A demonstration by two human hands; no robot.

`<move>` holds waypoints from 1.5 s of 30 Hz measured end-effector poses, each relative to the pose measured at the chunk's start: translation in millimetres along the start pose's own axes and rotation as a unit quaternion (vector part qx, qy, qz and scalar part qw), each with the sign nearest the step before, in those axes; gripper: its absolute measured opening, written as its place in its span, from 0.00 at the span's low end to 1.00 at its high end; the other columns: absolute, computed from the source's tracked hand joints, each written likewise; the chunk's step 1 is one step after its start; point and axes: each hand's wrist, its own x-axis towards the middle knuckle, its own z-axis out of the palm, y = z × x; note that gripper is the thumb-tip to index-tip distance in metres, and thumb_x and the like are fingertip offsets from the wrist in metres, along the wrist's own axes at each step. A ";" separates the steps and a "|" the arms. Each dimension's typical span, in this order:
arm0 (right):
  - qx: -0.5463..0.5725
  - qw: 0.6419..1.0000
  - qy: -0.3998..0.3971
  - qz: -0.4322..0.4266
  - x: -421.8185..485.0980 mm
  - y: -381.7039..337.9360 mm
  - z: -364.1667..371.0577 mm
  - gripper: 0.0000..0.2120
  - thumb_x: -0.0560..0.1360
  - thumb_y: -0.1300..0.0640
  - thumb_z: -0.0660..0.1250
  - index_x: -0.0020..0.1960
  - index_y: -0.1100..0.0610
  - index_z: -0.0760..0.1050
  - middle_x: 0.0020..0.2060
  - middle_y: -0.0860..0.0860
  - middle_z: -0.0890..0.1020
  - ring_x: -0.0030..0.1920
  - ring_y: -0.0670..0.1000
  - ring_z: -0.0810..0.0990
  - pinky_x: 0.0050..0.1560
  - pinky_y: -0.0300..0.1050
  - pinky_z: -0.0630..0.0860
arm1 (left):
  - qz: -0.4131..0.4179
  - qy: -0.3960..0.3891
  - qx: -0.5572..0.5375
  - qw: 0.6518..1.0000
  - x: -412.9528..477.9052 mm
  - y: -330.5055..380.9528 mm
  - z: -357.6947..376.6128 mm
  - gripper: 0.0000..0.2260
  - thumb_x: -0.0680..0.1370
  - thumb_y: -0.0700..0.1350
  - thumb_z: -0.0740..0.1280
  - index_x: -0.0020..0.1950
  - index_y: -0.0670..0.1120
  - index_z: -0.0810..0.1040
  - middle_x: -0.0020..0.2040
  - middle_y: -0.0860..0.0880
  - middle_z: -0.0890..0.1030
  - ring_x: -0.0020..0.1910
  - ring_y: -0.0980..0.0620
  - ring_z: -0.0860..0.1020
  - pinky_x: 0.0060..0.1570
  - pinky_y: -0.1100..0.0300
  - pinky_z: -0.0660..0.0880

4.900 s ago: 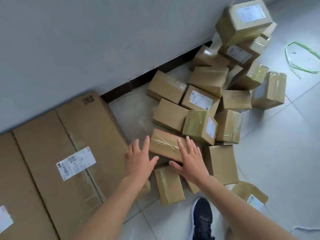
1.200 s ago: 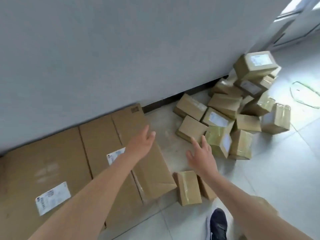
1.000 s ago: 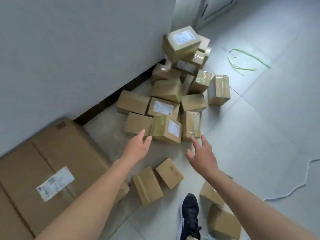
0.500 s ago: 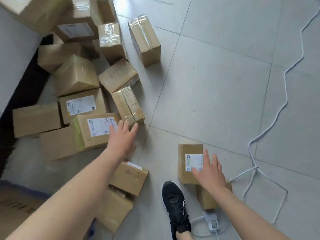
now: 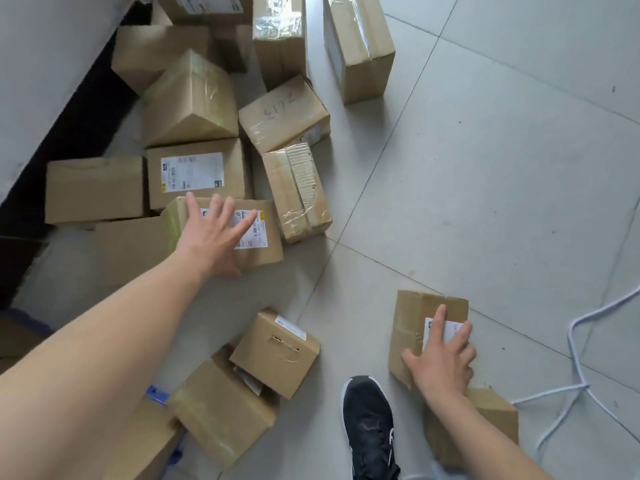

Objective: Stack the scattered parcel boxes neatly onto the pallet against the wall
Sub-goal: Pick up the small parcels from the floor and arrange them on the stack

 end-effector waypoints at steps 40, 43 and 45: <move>-0.064 0.794 -0.220 -0.563 -820.4 -391.7 310.0 0.52 0.62 0.41 0.67 0.76 0.39 0.37 0.77 0.49 0.53 0.76 0.59 0.51 0.71 0.66 0.59 | -0.685 -0.167 -0.541 0.459 -883.4 -155.2 505.4 0.56 0.61 0.81 0.60 0.79 0.53 0.44 0.70 0.36 0.63 0.70 0.36 0.60 0.59 0.38 0.69; -0.034 0.787 -0.215 -0.578 -842.1 -415.7 355.7 0.52 0.62 0.43 0.69 0.77 0.39 0.41 0.75 0.50 0.61 0.75 0.59 0.57 0.70 0.66 0.60 | -0.691 -0.166 -0.552 0.436 -884.2 -154.1 547.5 0.56 0.62 0.81 0.57 0.79 0.52 0.43 0.71 0.37 0.62 0.70 0.35 0.60 0.60 0.37 0.69; -0.023 0.787 -0.211 -0.579 -848.2 -433.7 377.1 0.52 0.62 0.44 0.69 0.77 0.38 0.41 0.75 0.49 0.60 0.74 0.58 0.57 0.69 0.65 0.59 | -0.689 -0.164 -0.560 0.430 -875.2 -160.7 568.9 0.56 0.61 0.81 0.57 0.79 0.52 0.43 0.72 0.38 0.61 0.69 0.36 0.60 0.59 0.36 0.69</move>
